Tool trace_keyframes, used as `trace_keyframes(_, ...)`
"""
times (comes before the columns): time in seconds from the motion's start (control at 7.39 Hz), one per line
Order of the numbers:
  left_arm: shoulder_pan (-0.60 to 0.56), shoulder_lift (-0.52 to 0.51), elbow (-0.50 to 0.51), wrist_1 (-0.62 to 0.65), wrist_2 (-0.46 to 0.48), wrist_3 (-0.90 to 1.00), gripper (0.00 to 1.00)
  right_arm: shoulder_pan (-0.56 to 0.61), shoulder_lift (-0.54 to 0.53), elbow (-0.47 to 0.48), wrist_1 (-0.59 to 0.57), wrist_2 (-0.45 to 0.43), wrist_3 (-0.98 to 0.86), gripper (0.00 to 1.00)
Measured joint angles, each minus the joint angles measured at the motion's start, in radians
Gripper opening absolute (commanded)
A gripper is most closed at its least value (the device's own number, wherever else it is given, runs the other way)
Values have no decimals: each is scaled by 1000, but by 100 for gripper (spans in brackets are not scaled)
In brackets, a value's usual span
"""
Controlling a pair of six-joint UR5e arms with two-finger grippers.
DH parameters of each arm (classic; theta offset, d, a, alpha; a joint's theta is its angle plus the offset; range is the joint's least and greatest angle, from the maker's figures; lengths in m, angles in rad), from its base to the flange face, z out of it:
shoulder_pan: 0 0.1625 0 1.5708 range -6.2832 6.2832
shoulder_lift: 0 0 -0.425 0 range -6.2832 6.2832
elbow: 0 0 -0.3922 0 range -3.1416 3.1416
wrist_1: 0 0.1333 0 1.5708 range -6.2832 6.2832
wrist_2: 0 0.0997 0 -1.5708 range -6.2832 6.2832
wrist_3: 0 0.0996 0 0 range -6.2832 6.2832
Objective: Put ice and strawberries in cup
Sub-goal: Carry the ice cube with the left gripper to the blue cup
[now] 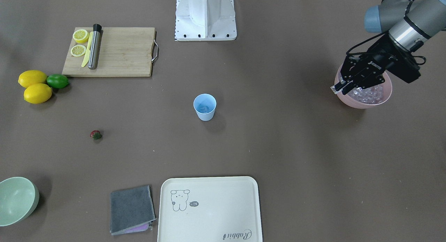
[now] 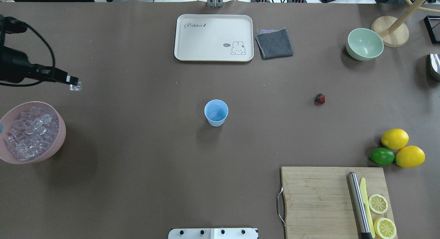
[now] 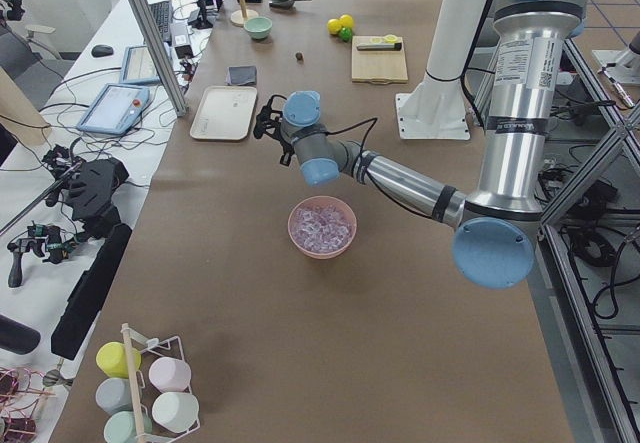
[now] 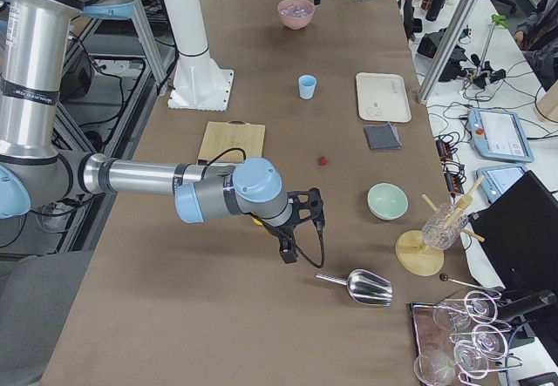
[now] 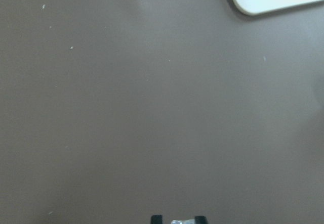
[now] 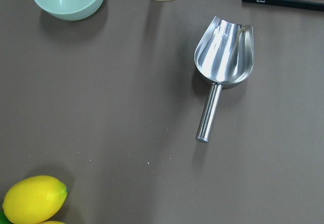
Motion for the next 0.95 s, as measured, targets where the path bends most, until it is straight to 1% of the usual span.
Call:
trace_keyframes(0.14, 53, -62, 3, 1, 50, -105, 0, 0, 0, 1, 0, 0, 1, 100)
trace_keyframes(0.27, 126, -119, 7, 3, 129, -197, 0, 0, 1, 1, 0, 0, 2, 100)
trace_keyframes(0.54, 276, -218, 22, 8, 314, -351, 0, -1, 2, 1, -1, 0, 2, 100)
trace_keyframes(0.68, 331, -253, 30, 10, 400, -416, 0, -1, 3, 1, 0, 0, 2, 100)
trace_keyframes(0.95, 454, -318, 45, 28, 617, -535, 0, 0, 3, 1, 0, 0, 2, 100)
